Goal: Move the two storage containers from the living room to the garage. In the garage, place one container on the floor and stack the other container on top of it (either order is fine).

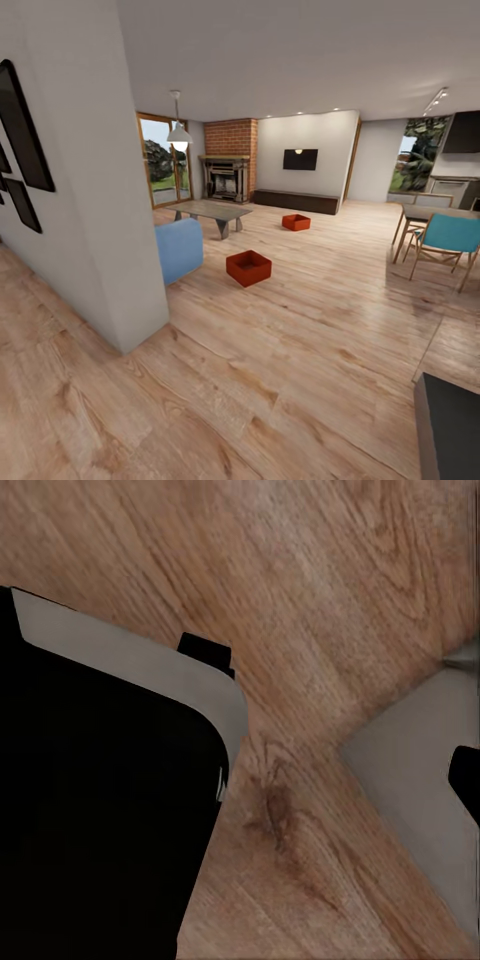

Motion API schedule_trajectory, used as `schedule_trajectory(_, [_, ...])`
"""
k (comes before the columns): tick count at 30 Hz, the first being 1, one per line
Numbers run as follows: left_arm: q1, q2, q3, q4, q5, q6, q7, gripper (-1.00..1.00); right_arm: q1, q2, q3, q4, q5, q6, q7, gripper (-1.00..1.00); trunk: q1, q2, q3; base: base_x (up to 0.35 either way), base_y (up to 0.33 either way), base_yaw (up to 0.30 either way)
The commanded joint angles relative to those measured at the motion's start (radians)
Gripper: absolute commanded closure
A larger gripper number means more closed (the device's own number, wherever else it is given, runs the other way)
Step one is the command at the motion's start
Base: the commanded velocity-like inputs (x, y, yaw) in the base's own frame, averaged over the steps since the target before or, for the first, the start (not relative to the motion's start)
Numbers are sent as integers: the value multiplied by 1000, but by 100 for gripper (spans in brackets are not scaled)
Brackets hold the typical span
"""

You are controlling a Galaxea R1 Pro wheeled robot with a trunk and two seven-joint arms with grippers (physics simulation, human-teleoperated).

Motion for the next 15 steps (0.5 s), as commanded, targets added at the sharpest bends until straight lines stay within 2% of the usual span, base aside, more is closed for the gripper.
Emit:
schedule_trajectory(1, [0,-1,2,0,6,-2,1,-100,-1,0,7,3,-3,-5,-2,-100,1,0,-1,331,0,-260])
schedule_trajectory(11, [0,1,2,0,6,-2,1,-100,-1,-1,7,3,-3,-5,-2,-100,1,0,-1,331,0,-260])
schedule_trajectory(15, [0,1,2,0,6,-2,1,-100,-1,-2,7,3,-2,-5,-2,-100,1,0,-1,331,0,-129])
